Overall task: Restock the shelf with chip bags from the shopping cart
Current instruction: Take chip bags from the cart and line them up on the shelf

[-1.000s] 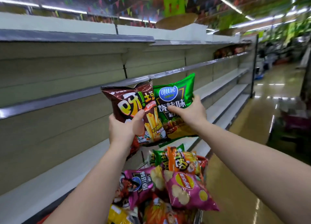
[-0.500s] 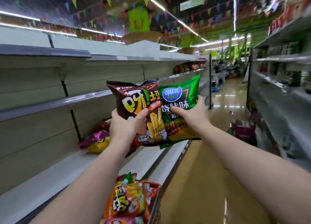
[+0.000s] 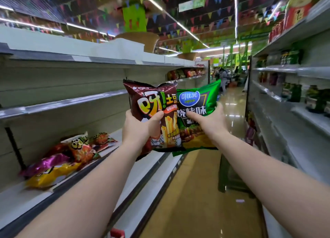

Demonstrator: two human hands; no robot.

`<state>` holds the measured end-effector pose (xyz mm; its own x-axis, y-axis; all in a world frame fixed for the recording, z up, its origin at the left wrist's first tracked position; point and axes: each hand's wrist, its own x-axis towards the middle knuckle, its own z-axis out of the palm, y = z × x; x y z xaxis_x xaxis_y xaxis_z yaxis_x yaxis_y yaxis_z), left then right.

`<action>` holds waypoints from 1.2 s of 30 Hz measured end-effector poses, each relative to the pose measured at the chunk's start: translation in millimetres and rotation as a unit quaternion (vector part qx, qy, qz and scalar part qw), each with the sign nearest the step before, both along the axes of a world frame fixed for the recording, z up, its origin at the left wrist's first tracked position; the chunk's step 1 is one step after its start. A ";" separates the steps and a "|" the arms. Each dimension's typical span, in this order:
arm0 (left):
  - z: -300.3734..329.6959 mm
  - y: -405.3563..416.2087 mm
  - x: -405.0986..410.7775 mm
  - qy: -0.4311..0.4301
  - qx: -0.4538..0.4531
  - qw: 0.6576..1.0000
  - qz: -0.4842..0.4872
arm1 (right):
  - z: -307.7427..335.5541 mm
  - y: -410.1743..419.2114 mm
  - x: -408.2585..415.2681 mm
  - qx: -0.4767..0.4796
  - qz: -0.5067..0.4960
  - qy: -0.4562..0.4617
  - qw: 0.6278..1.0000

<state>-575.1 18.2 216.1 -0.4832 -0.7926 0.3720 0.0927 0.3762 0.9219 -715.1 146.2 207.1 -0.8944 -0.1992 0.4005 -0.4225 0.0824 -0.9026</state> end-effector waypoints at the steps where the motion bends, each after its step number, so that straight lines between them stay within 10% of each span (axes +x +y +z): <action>1: -1.5 -3.1 -13.8 -0.001 0.004 1.000 -0.007 | -1.5 -1.8 -12.4 0.002 -0.005 -0.001 1.000; 36: -11.9 -244.7 -630.3 0.003 0.041 0.998 -0.056 | -3.6 -229.3 -618.4 0.019 -0.050 -0.001 0.999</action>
<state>-1205.4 -226.5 204.3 -0.5693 -0.7609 0.3114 0.1355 0.2867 0.9484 -1333.5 -83.1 203.5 -0.9117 -0.1231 0.3921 -0.4081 0.1584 -0.8991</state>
